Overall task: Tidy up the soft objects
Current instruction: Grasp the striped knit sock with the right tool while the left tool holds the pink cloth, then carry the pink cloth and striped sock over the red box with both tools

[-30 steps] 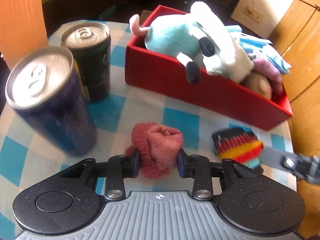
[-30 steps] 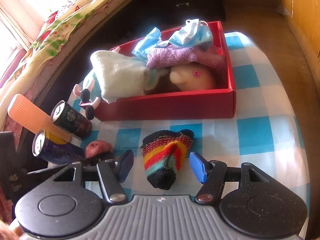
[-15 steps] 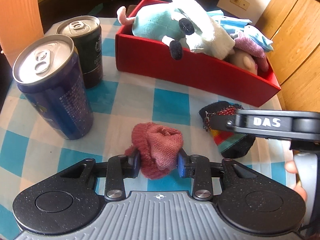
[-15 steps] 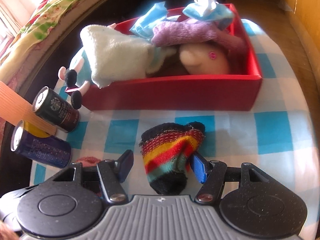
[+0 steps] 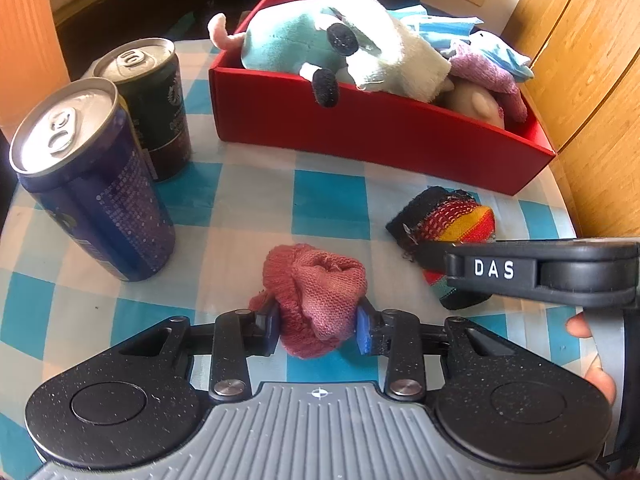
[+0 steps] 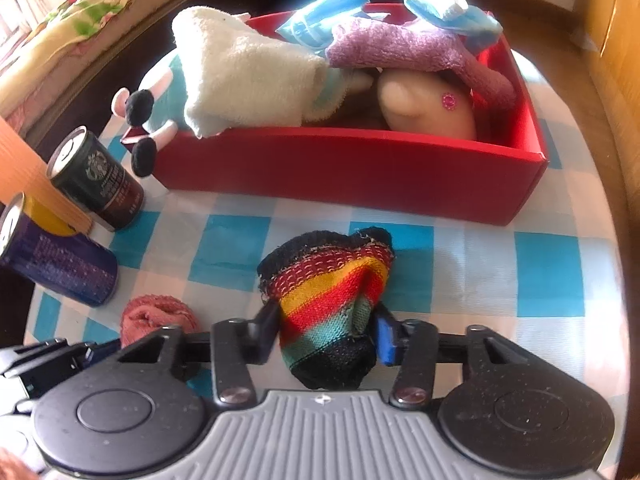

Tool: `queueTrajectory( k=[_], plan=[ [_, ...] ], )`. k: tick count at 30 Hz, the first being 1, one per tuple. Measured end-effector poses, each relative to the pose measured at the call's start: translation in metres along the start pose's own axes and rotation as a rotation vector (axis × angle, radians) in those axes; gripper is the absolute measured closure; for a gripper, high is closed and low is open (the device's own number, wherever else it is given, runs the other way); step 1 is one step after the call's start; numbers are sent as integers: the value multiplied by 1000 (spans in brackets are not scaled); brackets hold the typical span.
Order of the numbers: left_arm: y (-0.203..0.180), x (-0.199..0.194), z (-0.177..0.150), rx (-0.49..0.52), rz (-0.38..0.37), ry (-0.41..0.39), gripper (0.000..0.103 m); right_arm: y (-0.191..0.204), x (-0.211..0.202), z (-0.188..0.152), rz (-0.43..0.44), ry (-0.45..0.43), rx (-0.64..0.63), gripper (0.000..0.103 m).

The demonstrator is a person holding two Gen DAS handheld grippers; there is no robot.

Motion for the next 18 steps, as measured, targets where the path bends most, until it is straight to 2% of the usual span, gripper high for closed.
queueTrajectory(
  k=[7, 18],
  plan=[
    [-13, 0, -3, 24, -21, 8, 65, -4, -11, -7, 31, 20, 4, 101],
    [-34, -13, -8, 70, -58, -9, 65, -11, -52, -14, 84, -18, 20, 103]
  ],
)
Point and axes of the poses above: each gripper's, at about its wrist camera, not at the fingertips, and x roughly the way its jaws point, y to its left, z to its top, the point moved 7 cm from there along x, roughly the way its jaws point, and after that the axes turned 13 degrees about -y, right-handed, at the moved point
